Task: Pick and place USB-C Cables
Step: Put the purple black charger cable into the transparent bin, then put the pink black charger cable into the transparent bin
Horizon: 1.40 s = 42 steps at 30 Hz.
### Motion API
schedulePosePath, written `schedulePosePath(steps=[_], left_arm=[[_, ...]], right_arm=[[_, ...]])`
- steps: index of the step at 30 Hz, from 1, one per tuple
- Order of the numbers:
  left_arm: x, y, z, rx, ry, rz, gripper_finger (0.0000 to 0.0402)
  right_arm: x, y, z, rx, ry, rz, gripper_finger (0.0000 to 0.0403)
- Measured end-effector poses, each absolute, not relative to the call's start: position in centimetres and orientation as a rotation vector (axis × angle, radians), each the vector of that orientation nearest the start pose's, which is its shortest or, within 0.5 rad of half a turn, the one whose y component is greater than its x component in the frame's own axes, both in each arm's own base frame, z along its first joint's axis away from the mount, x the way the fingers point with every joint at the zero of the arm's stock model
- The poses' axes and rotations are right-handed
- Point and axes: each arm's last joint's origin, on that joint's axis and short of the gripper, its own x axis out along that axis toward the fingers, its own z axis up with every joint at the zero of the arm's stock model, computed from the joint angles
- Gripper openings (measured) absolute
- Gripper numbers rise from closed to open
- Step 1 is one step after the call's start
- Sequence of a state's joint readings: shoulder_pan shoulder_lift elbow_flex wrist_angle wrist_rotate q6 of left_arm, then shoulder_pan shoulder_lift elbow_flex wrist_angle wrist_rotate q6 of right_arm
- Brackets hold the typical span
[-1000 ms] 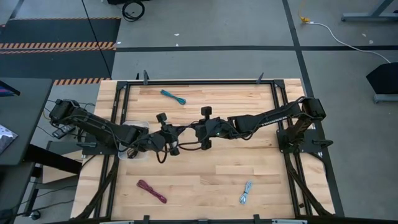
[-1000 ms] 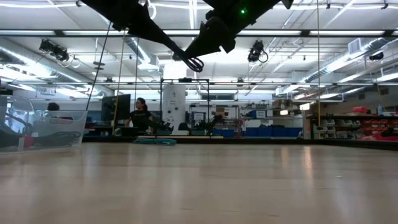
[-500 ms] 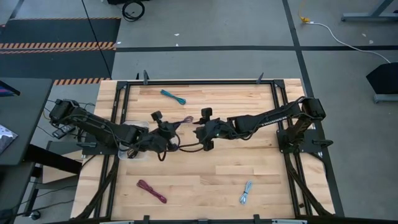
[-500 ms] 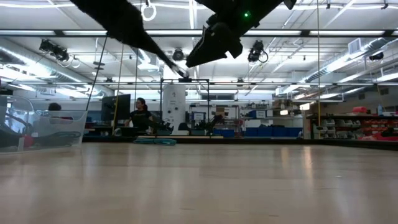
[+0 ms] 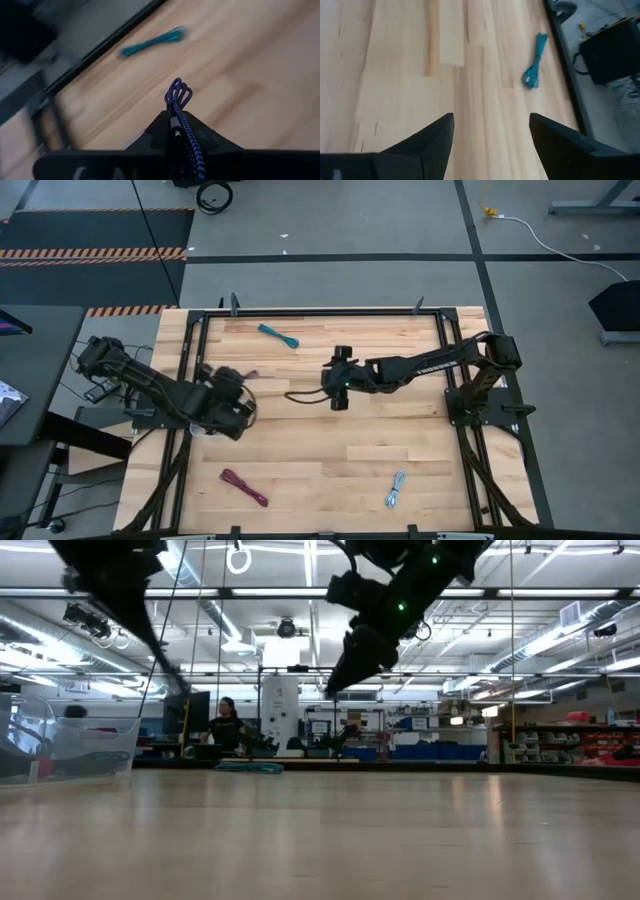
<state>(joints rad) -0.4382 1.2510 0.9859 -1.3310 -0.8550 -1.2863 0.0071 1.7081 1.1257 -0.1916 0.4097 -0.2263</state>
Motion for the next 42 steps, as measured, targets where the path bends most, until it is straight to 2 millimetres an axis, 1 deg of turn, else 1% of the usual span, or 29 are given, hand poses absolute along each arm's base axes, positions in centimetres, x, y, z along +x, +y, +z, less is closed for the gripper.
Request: schedulePosePath(steps=[2,7,15,20,22,25,28,32,36,39,42], left_arm=[[17.0,-6.0,26.0,-0.173,0.810,1.047,0.0034],[15.9,-6.9,25.1,-0.169,0.830,1.094,0.0035],[15.0,-8.0,24.9,-0.273,0.900,1.104,0.0034],[14.6,-8.7,24.8,-0.321,0.890,1.095,0.0037],[14.7,-9.1,24.4,-0.338,0.879,1.072,0.0042],[14.6,-9.3,23.0,-0.317,0.890,1.070,0.0066],[14.1,-8.7,21.6,-0.281,0.914,1.140,0.0105],[13.4,-7.9,20.6,-0.320,0.991,1.240,0.0157],[13.5,-7.9,20.5,-0.324,0.997,1.232,0.0192],[13.9,-7.9,21.1,-0.297,0.910,1.202,0.0205],[14.7,-8.2,22.4,-0.228,0.796,1.131,0.0207]], right_arm=[[35.9,-1.2,20.7,-0.344,0.798,-0.284,0.0263],[35.7,-1.8,19.7,-0.312,0.745,-0.256,0.0261],[35.8,-2.5,19.8,-0.299,0.732,-0.273,0.0259],[35.8,-2.5,19.9,-0.298,0.728,-0.273,0.0259],[35.9,-2.5,20.0,-0.296,0.715,-0.275,0.0259],[36.1,-2.4,20.2,-0.291,0.680,-0.261,0.0259],[36.3,-2.4,20.5,-0.295,0.646,-0.239,0.0259],[36.4,-2.4,20.6,-0.299,0.629,-0.237,0.0259],[36.4,-2.4,20.6,-0.298,0.630,-0.238,0.0259],[36.4,-2.4,20.6,-0.298,0.633,-0.238,0.0259],[36.3,-2.5,20.5,-0.297,0.646,-0.238,0.0259]])
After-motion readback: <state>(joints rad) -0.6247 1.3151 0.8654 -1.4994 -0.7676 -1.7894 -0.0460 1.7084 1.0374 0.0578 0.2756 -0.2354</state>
